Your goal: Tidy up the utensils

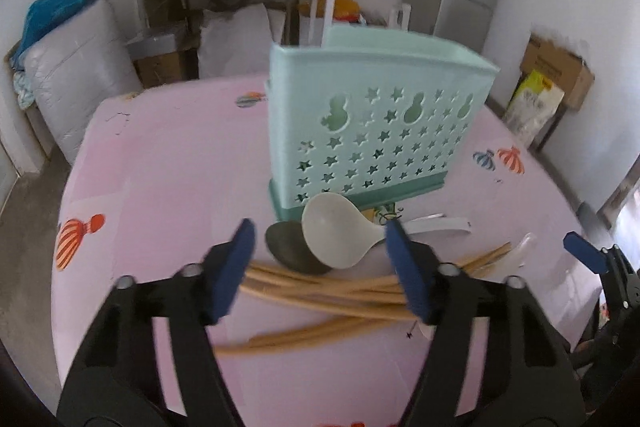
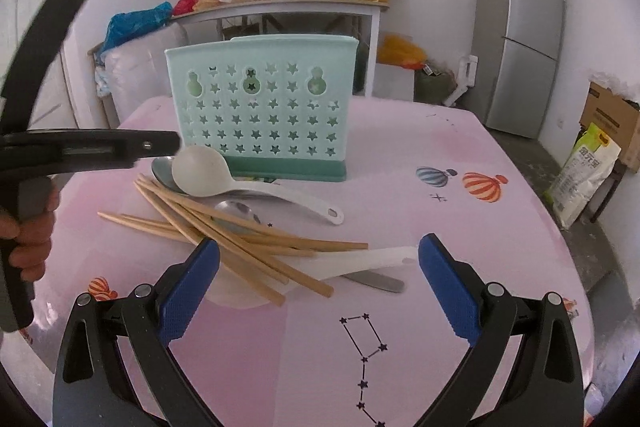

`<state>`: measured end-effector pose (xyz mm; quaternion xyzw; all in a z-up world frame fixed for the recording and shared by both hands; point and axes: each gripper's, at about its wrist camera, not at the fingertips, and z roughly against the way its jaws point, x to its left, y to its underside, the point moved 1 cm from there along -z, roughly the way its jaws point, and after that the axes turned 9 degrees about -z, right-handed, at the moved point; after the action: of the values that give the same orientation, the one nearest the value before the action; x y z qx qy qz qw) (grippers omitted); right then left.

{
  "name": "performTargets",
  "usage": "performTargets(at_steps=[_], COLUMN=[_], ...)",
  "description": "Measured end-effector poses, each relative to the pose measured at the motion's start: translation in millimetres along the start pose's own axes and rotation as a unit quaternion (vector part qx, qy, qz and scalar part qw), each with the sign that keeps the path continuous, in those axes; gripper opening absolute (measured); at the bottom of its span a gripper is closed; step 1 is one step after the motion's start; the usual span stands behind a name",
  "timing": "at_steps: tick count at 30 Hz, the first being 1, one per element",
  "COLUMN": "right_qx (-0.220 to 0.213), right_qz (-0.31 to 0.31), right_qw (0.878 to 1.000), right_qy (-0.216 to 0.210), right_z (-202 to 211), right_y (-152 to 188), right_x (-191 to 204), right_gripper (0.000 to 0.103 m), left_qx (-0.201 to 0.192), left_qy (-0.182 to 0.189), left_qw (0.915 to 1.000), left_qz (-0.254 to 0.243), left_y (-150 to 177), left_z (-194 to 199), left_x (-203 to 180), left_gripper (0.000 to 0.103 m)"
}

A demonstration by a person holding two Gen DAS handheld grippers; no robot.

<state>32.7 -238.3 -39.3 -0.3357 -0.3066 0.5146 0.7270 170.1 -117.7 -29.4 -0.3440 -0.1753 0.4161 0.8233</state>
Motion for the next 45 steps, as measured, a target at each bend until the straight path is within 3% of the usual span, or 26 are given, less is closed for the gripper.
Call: performTargets(at_steps=[6,11,13,15,16,20,26,29,32,34,37,39,45], right_qx=[0.013,0.012,0.01,0.007,0.006,-0.009,-0.043,-0.057,-0.048,-0.028,0.014,0.038,0.076], right_qz=[-0.013,-0.025,-0.028,-0.026,-0.025,-0.018,0.003,0.008,0.011,0.007,0.022,0.043,0.113], right_qw=[1.0,1.0,0.999,0.999,0.999,1.0,0.999,0.998,0.997,0.996,0.991,0.987,0.978], right_qy=[-0.008,-0.015,-0.02,-0.023,-0.023,-0.024,-0.008,-0.017,-0.052,-0.085,-0.131,-0.149,-0.159], right_z=[-11.9,-12.3,-11.7,-10.0,-9.5,-1.0,19.7,27.1,22.3,12.9,-9.4,-24.5,-59.6], right_y=[1.2,1.3,1.5,1.7,1.8,0.2,-11.8,-23.3,-36.3,-44.2,-50.2,-50.0,-47.4], right_x=[-7.0,-13.6,-15.0,-14.2,-14.3,-13.9,-15.6,-12.8,0.7,14.2,44.4,65.4,125.1], right_gripper=[0.097,0.097,0.097,0.097,0.097,0.097,0.086,0.076,0.065,0.049,0.036,0.032,0.031], left_qx=[0.079,0.084,0.084,0.083,0.079,0.044,-0.07,-0.117,-0.159,-0.179,-0.194,-0.197,-0.192], left_qy=[0.012,0.026,0.026,0.027,0.029,0.03,0.013,-0.002,-0.035,-0.069,-0.112,-0.129,-0.137], left_qw=[0.996,0.9935,0.9917,0.9895,0.9886,0.9891,0.9886,0.9815,0.9701,0.9604,0.948,0.9423,0.9336], left_qz=[0.041,0.072,0.093,0.116,0.125,0.137,0.133,0.151,0.18,0.203,0.226,0.238,0.27], left_y=[0.2,-0.2,0.5,1.2,1.3,1.9,6.9,15.6,27.6,36.3,51.1,58.2,74.3], left_z=[-41.3,-50.9,-51.4,-53.0,-52.7,-45.6,9.2,39.3,71.7,92.9,111.5,116.9,110.6], left_x=[12.8,19.9,27.4,34.2,34.7,30.6,22.5,32.1,55.3,73.0,93.5,105.2,124.1], left_gripper=[0.034,0.031,0.026,0.01,0.009,0.005,0.004,0.004,0.004,0.004,0.004,0.004,0.004])
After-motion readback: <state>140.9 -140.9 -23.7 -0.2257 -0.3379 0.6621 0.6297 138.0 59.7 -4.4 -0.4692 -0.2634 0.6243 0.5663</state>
